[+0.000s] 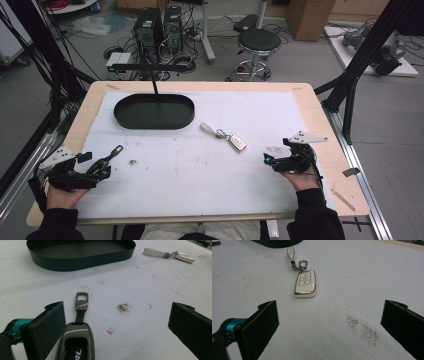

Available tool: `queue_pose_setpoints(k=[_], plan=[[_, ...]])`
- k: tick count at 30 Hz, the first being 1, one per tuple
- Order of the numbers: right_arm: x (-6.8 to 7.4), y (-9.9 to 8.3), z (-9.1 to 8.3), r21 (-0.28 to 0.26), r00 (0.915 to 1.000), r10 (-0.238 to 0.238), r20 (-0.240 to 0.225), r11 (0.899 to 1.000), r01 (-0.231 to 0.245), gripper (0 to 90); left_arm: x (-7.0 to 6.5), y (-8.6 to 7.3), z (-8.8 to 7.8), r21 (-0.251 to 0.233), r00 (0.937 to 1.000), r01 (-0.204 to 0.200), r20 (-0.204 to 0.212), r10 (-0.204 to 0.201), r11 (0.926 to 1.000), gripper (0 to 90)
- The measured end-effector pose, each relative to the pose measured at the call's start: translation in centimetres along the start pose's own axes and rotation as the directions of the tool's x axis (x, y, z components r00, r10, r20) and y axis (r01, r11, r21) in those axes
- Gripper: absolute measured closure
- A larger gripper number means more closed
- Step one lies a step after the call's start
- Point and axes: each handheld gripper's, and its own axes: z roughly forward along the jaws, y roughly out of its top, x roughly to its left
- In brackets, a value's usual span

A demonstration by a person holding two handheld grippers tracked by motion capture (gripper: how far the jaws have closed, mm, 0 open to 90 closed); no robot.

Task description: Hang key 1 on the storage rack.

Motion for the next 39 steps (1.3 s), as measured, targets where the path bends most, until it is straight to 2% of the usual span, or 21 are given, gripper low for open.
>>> queue_pose_setpoints(k=[17, 21, 39], plan=[[0.2, -0.1, 0.2, 0.005, 0.9999, -0.011, 0.012, 1.000, 0.011, 0.7, -0.2, 0.0, 0.1, 0.005, 0.9999, -0.009, -0.007, 0.009, 0.9999, 1.8], [0.2, 0.0, 0.2, 0.009, 0.9994, -0.027, 0.020, 1.000, 0.027, 0.7, -0.3, 0.0, 0.2, 0.009, 0.9999, -0.012, -0.007, 0.012, 0.9999, 1.8], [0.8, 1.6, 1.3, 0.050, 0.9986, -0.053, 0.000, 0.997, 0.053, 0.7, -0.3, 0.0, 0.4, 0.009, 0.9998, -0.018, -0.010, 0.018, 0.9998, 1.8]])
